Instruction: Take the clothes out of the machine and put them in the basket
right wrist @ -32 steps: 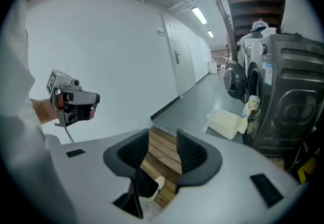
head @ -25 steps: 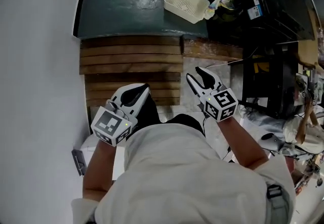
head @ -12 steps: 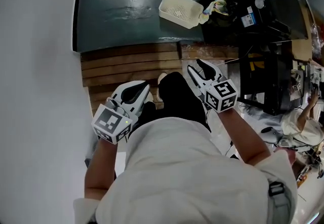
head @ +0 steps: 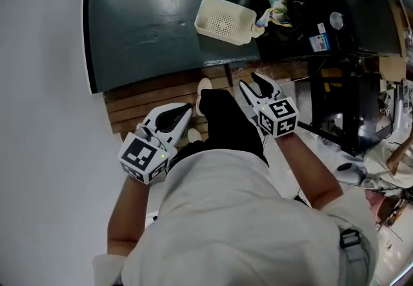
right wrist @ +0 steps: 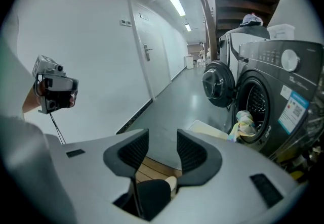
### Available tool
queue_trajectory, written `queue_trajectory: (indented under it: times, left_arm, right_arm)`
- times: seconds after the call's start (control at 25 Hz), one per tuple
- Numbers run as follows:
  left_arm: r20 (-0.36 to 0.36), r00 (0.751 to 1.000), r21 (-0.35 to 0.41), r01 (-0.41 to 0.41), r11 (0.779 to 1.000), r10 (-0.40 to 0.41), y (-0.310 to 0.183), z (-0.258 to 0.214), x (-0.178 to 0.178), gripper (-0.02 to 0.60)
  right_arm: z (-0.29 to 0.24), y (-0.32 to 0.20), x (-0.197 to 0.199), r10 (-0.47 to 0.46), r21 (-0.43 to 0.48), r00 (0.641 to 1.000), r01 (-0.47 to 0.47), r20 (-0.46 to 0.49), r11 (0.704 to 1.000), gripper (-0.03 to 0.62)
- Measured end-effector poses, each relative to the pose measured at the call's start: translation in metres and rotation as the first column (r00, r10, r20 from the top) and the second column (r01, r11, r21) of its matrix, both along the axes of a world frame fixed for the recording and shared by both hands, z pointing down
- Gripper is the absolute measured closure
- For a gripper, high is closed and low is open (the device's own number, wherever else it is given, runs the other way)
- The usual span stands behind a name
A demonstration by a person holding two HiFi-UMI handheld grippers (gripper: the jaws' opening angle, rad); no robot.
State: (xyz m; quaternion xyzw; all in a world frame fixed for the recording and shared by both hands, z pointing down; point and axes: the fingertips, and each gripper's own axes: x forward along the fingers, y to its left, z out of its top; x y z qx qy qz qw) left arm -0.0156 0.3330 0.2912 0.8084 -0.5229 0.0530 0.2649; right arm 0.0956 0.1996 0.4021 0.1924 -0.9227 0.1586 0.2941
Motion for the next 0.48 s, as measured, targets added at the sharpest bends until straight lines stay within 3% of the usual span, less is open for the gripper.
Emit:
queue_trajectory:
  times: [0.12,0.24,0.48]
  left_arm:
    - [-0.02,0.999,-0.019,-0.036,0.999,0.035,-0.065,-0.014,-0.01,0.584]
    - [0.005,0.996,-0.02,-0.086,0.996,0.086,-0.124,-0.036,-0.011,0.584]
    - [0.027,0.978,-0.018,-0.207,0.978,0.208,-0.2,-0.068,-0.005,0.584]
  right_arm:
    - [0.008,-0.058,-0.007,0.032,-0.006,0.999,-0.032,-0.027,0.999,0.437]
    - [0.008,-0.112,-0.006,0.058,-0.005,0.997,-0.058,-0.058,0.998,0.428]
    - [0.002,-0.187,-0.001,0.102,0.033,0.987,-0.099,-0.12,0.995,0.41]
